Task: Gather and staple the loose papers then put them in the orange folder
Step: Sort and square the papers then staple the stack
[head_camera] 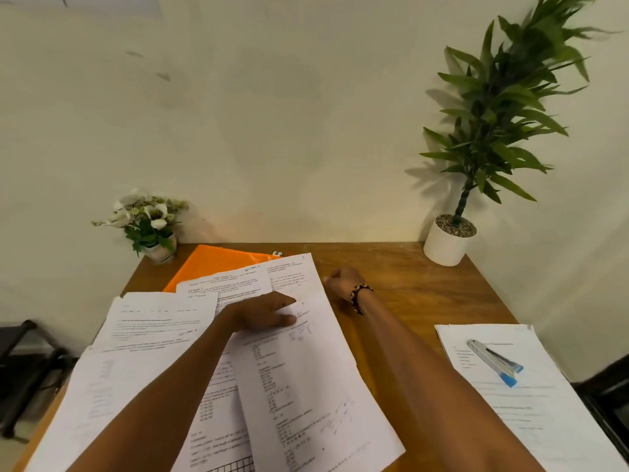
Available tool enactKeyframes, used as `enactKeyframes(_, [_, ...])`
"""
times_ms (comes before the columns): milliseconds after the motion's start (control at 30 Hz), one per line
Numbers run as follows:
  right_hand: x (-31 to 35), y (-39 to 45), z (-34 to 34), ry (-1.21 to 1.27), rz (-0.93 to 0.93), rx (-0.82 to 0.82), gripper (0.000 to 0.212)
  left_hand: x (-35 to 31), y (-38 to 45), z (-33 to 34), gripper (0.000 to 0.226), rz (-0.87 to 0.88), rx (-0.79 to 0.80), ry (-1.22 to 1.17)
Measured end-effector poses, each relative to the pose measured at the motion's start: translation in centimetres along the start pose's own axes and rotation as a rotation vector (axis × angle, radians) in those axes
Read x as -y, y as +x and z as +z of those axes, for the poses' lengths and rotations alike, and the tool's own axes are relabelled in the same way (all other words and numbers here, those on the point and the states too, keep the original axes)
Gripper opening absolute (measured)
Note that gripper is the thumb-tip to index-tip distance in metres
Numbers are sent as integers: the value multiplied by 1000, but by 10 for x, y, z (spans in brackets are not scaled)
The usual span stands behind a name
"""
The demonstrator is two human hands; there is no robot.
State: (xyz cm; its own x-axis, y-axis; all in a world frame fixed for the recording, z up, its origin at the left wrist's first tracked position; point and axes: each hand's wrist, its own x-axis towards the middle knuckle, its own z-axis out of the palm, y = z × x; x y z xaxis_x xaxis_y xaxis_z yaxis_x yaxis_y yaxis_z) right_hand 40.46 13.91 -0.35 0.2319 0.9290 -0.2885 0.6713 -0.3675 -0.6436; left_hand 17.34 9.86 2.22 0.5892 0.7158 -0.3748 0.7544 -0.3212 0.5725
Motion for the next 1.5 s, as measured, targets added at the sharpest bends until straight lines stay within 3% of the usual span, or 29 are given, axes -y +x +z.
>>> enactKeyframes(67, [3, 8, 9, -25, 29, -27, 44, 2, -1, 3, 11, 24, -3, 12])
enactKeyframes(200, [2, 20, 24, -22, 29, -49, 36, 4, -4, 4, 12, 34, -8, 16])
enactKeyframes(300, [4, 14, 28, 13, 3, -153, 42, 6, -8, 0, 12, 34, -12, 6])
enactKeyframes(367, [7, 6, 29, 95, -64, -272, 34, 7, -17, -7, 22, 26, -19, 9])
enactKeyframes(433, [12, -2, 32, 136, -136, -322, 13, 9, -30, -19, 38, 6, -22, 21])
enactKeyframes(533, [28, -11, 44, 114, -189, -264, 18, 23, -52, -37, 55, -87, -52, 76])
enactKeyframes(667, [58, -16, 72, -9, -249, -59, 32, 54, -68, -39, 40, -112, -35, 29])
enactKeyframes(800, [75, -13, 99, 34, -116, 18, 57, 68, -70, -24, 29, -131, -22, 7])
enactKeyframes(967, [79, -10, 109, 42, -77, 8, 36, 69, -68, -23, 45, -131, -21, 23])
enactKeyframes(1133, [72, -4, 119, 29, -39, 12, 42, 73, -65, -21, 47, -117, -25, 40])
enactKeyframes(1233, [82, -21, 111, 52, -56, -28, 33, 73, -68, -22, 46, -122, -42, 1])
enactKeyframes(1367, [88, -35, 101, 109, -64, -189, 5, 80, -70, -22, 48, -117, -64, -7])
enactKeyframes(1500, [85, -37, 78, 294, -90, -355, 17, 85, -71, -21, 19, -57, -46, -45])
